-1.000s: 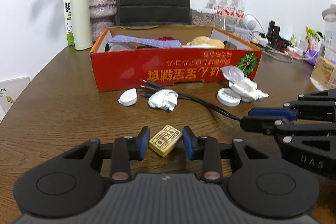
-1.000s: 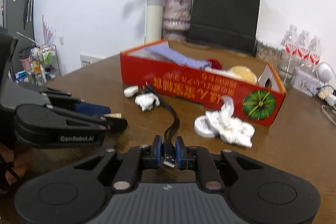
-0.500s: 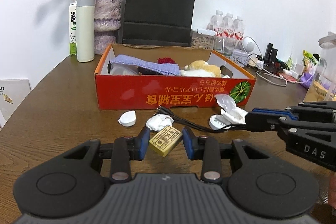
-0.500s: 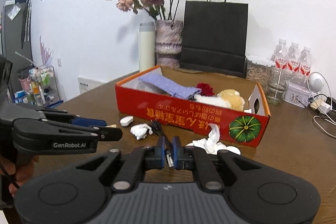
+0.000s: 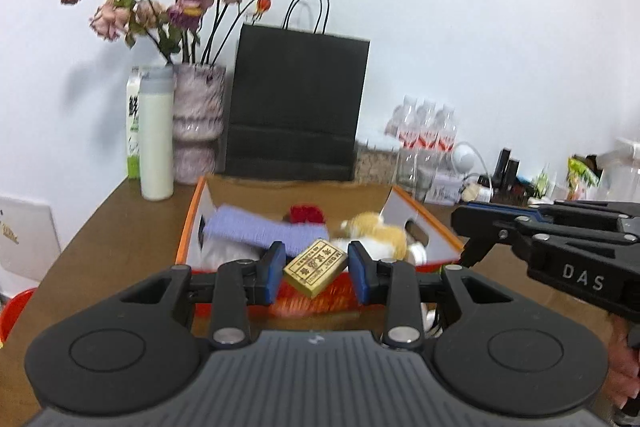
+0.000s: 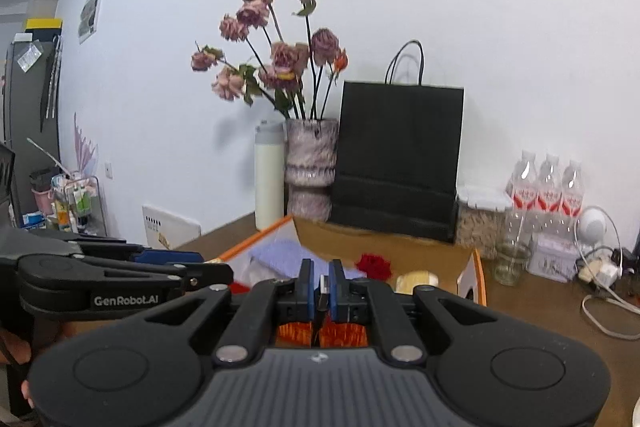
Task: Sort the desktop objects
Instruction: 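Carry the gold block and USB cable into the box and release them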
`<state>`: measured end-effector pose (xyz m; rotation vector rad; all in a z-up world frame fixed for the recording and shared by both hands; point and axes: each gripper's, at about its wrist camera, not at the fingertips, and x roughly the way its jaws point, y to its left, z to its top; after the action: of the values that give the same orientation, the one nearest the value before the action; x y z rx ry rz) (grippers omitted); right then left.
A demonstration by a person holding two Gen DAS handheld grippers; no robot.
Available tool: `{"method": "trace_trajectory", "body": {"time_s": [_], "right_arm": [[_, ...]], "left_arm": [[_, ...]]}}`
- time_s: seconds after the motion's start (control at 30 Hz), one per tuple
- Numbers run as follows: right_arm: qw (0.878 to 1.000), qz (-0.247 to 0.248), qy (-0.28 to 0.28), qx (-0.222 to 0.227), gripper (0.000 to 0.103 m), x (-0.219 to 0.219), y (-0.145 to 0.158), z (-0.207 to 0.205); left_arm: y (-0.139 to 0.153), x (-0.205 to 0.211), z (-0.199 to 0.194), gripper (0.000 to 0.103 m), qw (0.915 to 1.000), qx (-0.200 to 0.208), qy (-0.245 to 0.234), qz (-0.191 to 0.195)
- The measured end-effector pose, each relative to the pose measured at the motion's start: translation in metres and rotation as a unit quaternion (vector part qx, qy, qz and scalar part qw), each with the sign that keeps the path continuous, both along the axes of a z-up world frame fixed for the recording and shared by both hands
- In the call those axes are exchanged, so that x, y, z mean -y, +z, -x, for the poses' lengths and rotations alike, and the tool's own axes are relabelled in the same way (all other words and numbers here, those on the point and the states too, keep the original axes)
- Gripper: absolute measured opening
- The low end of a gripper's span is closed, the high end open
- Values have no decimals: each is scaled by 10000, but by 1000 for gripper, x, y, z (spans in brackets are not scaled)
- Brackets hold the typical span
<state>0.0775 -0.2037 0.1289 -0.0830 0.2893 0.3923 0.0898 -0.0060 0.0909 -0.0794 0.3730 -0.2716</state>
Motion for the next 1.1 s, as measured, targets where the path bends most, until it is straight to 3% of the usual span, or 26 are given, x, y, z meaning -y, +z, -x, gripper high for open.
{"method": "trace_trajectory", "body": {"time_s": [0.3, 0.47, 0.57, 0.67, 0.77, 0.87, 0.97, 1.1], "right_arm": [[9995, -76, -28, 314, 6, 0, 52, -34], [9983, -141, -153, 553, 6, -1, 84, -72], [9973, -247, -325, 612, 6, -1, 87, -103], [9966, -523, -404, 496, 6, 3, 70, -140], [9963, -702, -471, 155, 6, 9, 34, -174], [9951, -764, -581, -251, 6, 20, -9, -199], [9943, -801, -620, -335, 6, 31, -39, -211], [9937, -837, -567, -480, 6, 44, -61, -219]], "left_arm": [[35, 9, -29, 35, 9997, 161, -105, 122], [54, 13, -54, 35, 9992, 361, -20, 171], [59, 14, -78, 35, 9988, 401, 126, 243], [49, 12, -109, 35, 9984, 306, 320, 345], [23, 12, -140, 35, 9984, 130, 446, 329], [-12, 14, -166, 35, 9986, -103, 501, 97], [-41, 16, -189, 35, 9976, -426, 526, -137], [-55, 23, -195, 35, 9963, -381, 493, -598]]}}
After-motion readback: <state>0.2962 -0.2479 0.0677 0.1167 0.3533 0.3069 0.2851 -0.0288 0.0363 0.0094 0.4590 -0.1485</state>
